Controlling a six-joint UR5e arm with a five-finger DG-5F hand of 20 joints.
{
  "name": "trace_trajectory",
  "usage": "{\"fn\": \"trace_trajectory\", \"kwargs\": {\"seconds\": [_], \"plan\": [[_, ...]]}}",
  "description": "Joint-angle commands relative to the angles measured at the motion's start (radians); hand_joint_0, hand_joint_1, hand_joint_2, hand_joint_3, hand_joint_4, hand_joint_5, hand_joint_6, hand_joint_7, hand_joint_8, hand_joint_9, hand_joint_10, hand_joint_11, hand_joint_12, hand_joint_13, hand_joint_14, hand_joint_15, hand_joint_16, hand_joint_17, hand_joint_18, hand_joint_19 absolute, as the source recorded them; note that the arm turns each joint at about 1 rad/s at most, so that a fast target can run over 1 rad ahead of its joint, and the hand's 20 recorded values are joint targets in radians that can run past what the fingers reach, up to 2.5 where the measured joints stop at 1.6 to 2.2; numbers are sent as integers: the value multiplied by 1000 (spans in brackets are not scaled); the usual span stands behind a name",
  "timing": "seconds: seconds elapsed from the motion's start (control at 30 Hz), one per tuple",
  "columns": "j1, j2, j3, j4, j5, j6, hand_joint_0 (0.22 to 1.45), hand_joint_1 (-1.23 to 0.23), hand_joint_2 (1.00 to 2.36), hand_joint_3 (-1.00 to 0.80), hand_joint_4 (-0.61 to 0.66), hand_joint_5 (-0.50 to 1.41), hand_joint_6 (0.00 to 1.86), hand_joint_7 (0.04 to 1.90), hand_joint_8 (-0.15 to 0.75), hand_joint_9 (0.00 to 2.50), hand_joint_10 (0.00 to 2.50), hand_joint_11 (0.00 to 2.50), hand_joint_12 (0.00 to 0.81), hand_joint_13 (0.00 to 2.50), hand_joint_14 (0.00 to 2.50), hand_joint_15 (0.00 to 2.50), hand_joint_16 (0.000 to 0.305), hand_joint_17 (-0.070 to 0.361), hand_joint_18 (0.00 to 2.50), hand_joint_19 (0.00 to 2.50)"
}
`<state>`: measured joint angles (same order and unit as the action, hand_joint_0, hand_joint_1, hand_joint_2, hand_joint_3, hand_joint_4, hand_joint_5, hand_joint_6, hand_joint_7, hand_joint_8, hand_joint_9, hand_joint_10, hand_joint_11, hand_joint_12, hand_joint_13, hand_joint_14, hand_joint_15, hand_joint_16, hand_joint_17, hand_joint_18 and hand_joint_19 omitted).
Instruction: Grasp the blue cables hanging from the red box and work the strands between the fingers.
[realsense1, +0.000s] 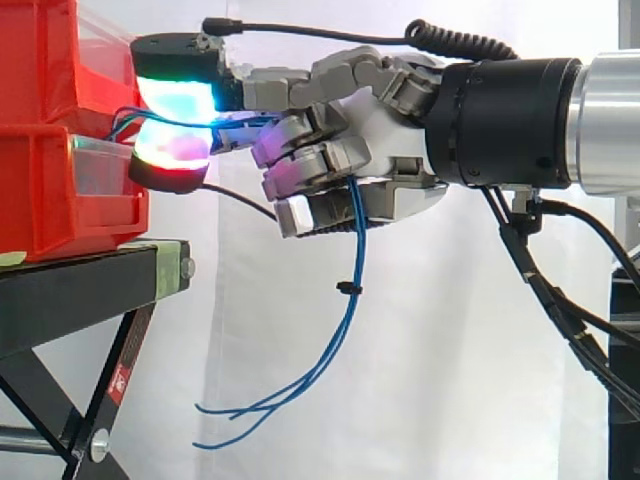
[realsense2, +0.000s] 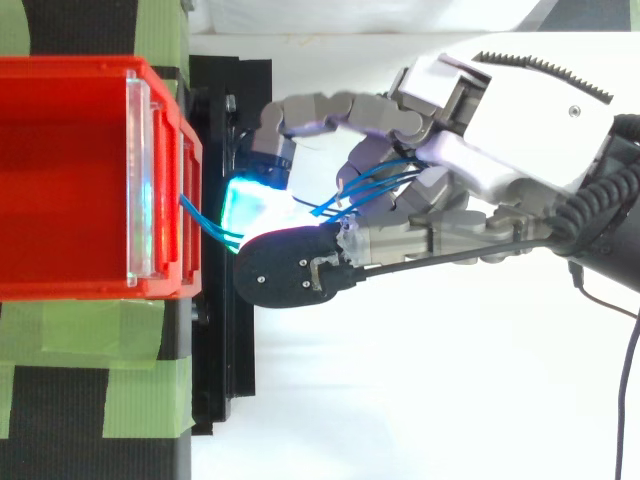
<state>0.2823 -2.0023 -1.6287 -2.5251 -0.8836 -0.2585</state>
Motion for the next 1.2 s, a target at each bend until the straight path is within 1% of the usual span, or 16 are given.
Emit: {"fn": "trace_trajectory", "kwargs": {"seconds": [0.0,0.1,0.23,0.33,0.47,0.57,0.6,0.63,0.67,0.73,0.77,0.8,0.93,1.0,1.03,1.17], "plan": [[1,-1,0,0,0,-1,1057,-812,1016,-566,203,-132,1394,1032,499,1881,2500,2500,704,2081,2500,1737,286,215,2500,727],[1,0,0,0,0,-1,1055,-830,1006,-846,191,-133,1482,1017,499,1881,2500,2500,704,2081,2500,1737,286,215,2500,727],[1,0,0,0,0,1,1275,-794,1010,-571,26,-119,1507,1312,499,1881,2500,2500,704,2081,2500,1737,286,215,2500,727],[1,0,0,0,2,1,1286,-671,1015,-408,121,289,1053,1351,499,1881,2500,2500,704,2081,2500,1737,286,215,2500,727],[1,0,0,0,0,-1,1165,-672,1006,-173,177,615,3,1590,499,1881,2500,2500,704,2081,2500,1737,286,215,2500,727],[1,0,0,0,0,-1,940,-617,1218,-177,261,549,17,1309,499,1881,2500,2500,704,2081,2500,1737,286,215,2500,727],[1,0,0,0,0,-1,934,-613,1186,-136,265,547,17,1293,499,1881,2500,2500,704,2081,2500,1737,286,215,2500,727],[1,0,0,0,0,1,940,-619,1171,-130,261,541,17,1294,499,1881,2500,2500,704,2081,2500,1737,286,215,2500,727],[1,0,0,0,0,1,1046,-643,1005,-67,219,525,14,1346,499,1881,2500,2500,704,2081,2500,1737,286,215,2500,727],[1,-1,0,0,0,2,1169,-680,1012,-139,111,535,0,1539,499,1881,2500,2500,704,2081,2500,1737,286,215,2500,727],[1,0,0,0,0,2,1235,-712,1014,-251,57,290,732,1305,499,1881,2500,2500,704,2081,2500,1737,286,215,2500,727],[1,0,0,0,0,1,1245,-731,1015,-292,118,140,1079,1150,499,1881,2500,2500,704,2081,2500,1737,286,215,2500,727],[1,0,0,0,0,1,1095,-821,1018,-465,178,-57,1303,1075,499,1881,2500,2500,704,2081,2500,1737,286,215,2500,727],[1,-1,0,0,0,1,1018,-856,1002,-942,177,-103,1408,1074,499,1881,2500,2500,704,2081,2500,1737,286,215,2500,727],[1,0,0,0,0,-1,1009,-848,1000,-1000,180,-86,1428,1073,499,1881,2500,2500,704,2081,2500,1737,286,215,2500,727],[1,0,0,0,0,-1,1121,-805,1006,-846,-114,-102,1447,1528,499,1881,2500,2500,704,2081,2500,1737,286,215,2500,727]]}}
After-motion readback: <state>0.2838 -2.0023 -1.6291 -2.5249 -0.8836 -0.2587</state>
